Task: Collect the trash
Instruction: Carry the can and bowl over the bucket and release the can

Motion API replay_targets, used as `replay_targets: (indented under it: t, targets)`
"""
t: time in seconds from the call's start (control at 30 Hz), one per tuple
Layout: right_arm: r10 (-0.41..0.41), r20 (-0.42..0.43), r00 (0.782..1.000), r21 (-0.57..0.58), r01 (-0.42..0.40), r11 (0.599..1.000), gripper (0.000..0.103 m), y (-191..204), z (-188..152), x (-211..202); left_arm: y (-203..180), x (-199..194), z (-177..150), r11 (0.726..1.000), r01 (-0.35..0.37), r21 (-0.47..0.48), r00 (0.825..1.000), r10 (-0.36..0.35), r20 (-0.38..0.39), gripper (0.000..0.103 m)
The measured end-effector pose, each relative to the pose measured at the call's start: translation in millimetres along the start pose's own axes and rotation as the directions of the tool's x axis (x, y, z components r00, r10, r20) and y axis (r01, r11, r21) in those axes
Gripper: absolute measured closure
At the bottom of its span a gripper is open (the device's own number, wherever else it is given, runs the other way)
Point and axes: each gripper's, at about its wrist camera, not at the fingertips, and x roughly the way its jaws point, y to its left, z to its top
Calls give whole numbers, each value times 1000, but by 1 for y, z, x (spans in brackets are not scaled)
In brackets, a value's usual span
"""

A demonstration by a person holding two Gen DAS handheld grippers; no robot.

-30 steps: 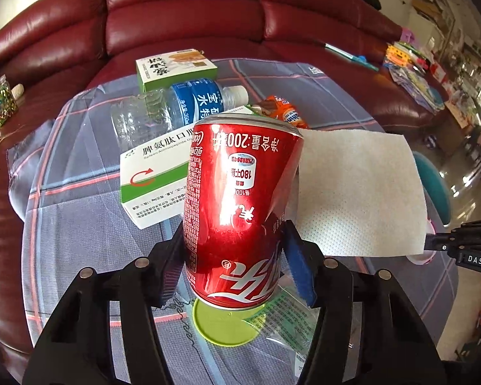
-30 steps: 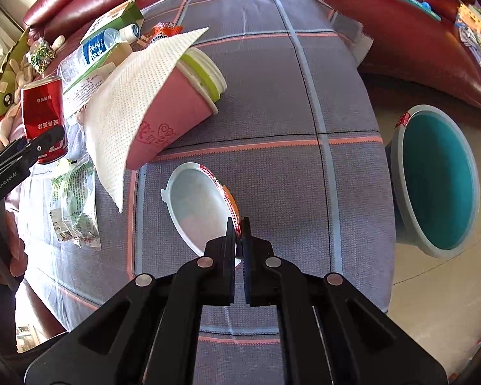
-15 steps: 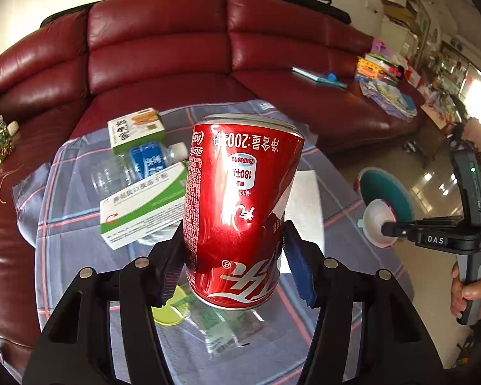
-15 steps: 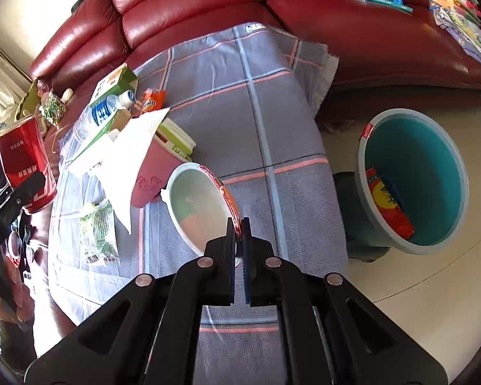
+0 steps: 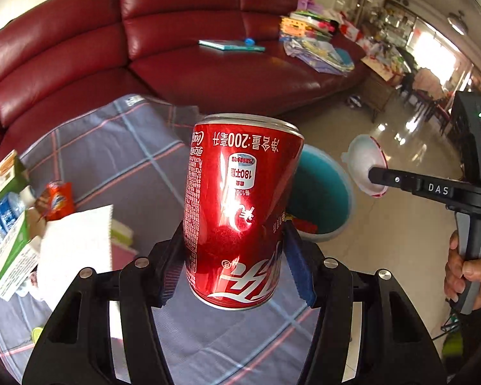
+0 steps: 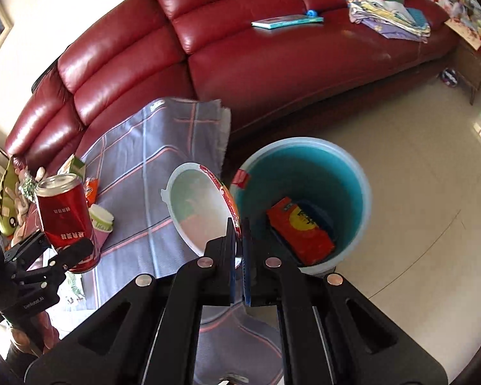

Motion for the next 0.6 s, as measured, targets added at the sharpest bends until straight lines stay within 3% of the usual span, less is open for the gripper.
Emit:
replay_targets:
  t: [0.4,0.6]
  targets:
    - [-77,-3,997,131,77,988,99,-91,15,7,-82,122,44,991,94,99,984,-78,-161,44]
    - [-88,-24,996,146,90,985,99,-106,20,19,-91,161,54,992,67,103,975,-44,-218,36]
